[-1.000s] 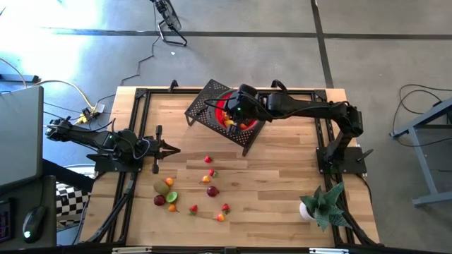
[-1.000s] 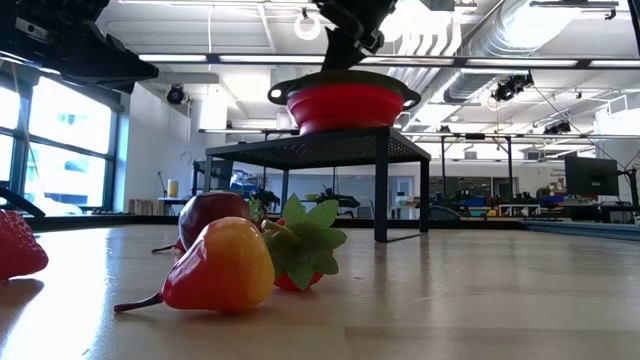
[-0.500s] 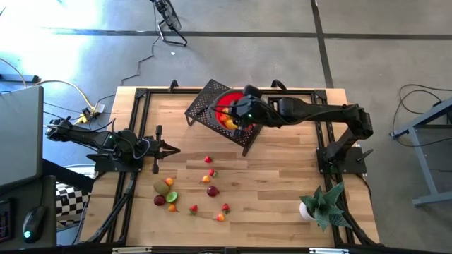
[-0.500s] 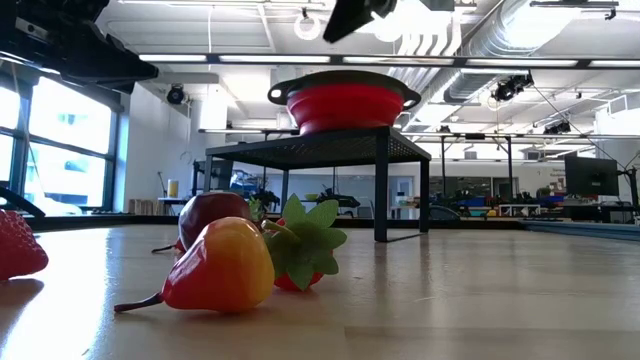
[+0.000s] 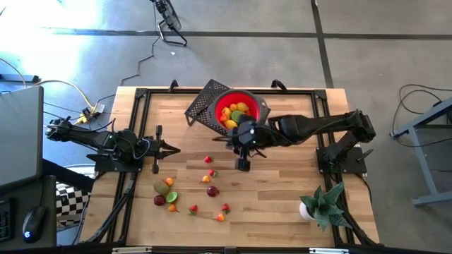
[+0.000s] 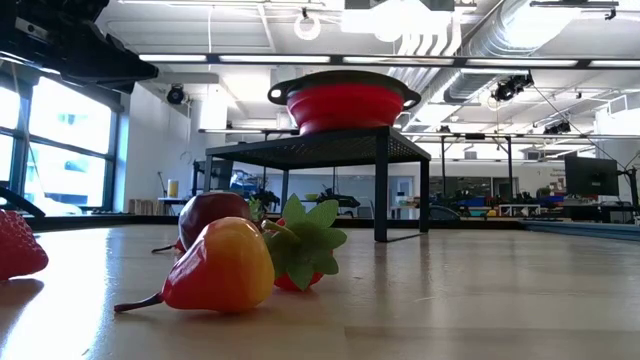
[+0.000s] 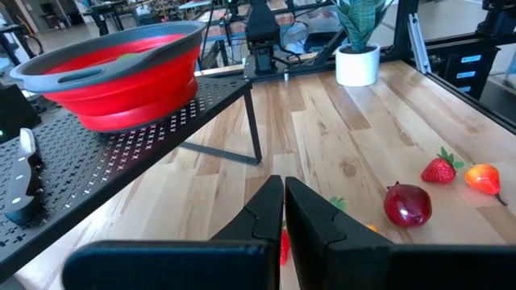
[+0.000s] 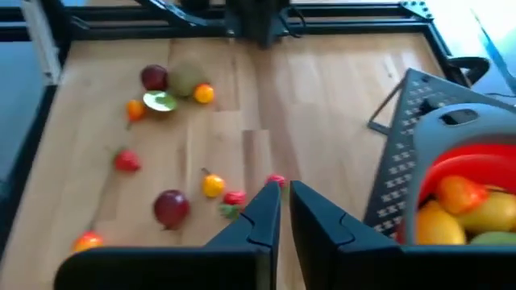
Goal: Pick & Place Fruit
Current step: Put the pomegranate into the strainer bowl on the shelf
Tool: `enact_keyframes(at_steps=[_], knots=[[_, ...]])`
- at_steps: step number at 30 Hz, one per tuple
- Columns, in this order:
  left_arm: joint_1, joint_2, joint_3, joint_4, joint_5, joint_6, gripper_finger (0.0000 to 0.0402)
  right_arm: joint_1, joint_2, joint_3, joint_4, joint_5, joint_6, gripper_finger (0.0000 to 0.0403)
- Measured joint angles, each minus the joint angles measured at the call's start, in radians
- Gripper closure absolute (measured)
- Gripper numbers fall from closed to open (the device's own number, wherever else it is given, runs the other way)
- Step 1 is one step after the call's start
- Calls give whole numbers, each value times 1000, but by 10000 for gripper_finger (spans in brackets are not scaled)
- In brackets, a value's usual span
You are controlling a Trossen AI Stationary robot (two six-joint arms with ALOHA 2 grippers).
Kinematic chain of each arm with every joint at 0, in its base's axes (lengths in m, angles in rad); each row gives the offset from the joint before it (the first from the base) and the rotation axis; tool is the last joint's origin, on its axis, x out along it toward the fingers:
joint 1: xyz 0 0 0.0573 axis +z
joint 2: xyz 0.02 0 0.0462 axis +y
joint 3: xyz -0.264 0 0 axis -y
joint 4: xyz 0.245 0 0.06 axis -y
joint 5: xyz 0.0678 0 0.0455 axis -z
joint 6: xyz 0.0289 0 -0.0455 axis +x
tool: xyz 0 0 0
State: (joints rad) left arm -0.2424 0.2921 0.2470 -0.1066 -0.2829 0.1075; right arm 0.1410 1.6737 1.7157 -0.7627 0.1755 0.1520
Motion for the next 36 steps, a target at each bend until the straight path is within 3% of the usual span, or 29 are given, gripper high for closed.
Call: enact_keyframes(at_steps=[7, 12, 16, 29, 36], knots=[[0, 0, 0, 0, 0, -13, 390, 89, 2, 1, 2, 11, 28, 389], [0, 0, 0, 0, 18, -54, 390, 168, 2, -23, -2, 147, 23, 399], [0, 0, 0, 0, 19, -57, 390, 199, -6, -100, -5, 158, 57, 399], [0, 0, 0, -1, 19, -60, 390, 154, -22, -442, 455, 8, 59, 400], [0, 0, 0, -2, 20, -60, 390, 154, -146, -622, 593, 1, 63, 400]])
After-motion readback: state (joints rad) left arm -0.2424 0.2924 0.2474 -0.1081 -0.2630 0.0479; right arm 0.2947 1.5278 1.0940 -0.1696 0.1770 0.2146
